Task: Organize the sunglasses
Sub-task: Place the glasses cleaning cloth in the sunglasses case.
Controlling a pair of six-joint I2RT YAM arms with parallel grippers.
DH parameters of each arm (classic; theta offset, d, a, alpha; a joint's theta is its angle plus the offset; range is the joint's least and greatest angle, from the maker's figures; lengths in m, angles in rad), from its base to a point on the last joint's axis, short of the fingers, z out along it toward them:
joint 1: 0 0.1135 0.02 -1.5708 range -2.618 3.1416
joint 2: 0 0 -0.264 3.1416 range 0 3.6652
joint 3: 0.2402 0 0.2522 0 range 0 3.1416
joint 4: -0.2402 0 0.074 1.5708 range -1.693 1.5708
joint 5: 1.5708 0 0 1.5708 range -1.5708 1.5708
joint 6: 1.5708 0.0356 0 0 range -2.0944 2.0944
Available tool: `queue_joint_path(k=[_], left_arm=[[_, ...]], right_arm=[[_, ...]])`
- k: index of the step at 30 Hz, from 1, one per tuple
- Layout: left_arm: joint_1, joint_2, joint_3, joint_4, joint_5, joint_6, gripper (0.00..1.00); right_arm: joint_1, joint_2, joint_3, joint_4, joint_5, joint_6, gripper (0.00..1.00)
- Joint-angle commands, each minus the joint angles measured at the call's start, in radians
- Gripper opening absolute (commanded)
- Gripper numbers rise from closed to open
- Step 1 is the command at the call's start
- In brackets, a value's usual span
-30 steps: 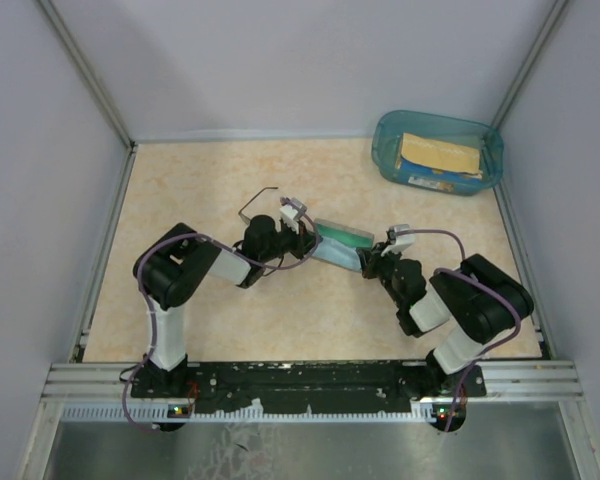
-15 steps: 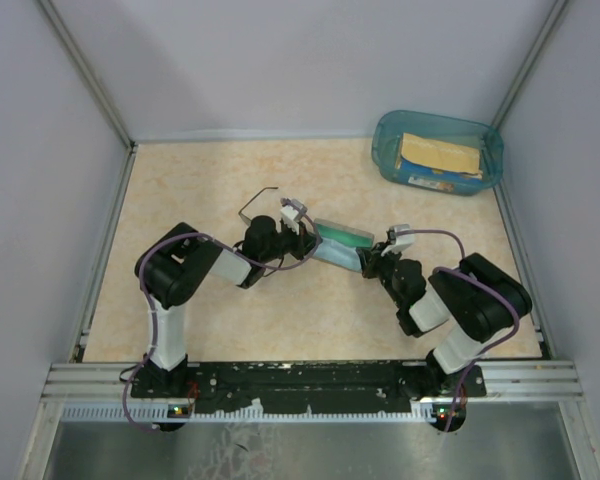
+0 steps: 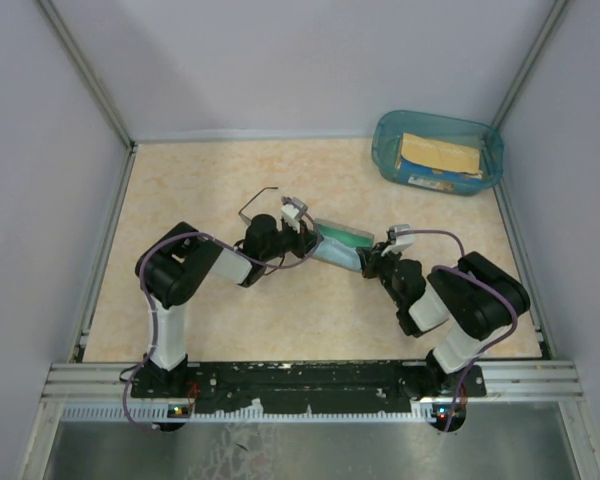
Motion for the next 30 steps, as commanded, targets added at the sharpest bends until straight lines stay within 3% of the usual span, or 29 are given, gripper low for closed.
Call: queue_joint_path(k=[1,20,30], left_arm=[[0.004,0.015,0.023,0.012,0.019,0.003,0.0],[0.004,0.012,0.025,0.004,0.019,0.0,0.04],[0.004,0.006,0.023,-0.002,0.019,0.0,0.14]], right_arm=[[-0.011,0.01,0.021,0.085,0.005,-0.011,0.0],[-0.017,0.011,0.028,0.062,-0.008,-0.005,0.0],[-0.02,0.0,0.033,0.036,0.008,0.002,0.1]])
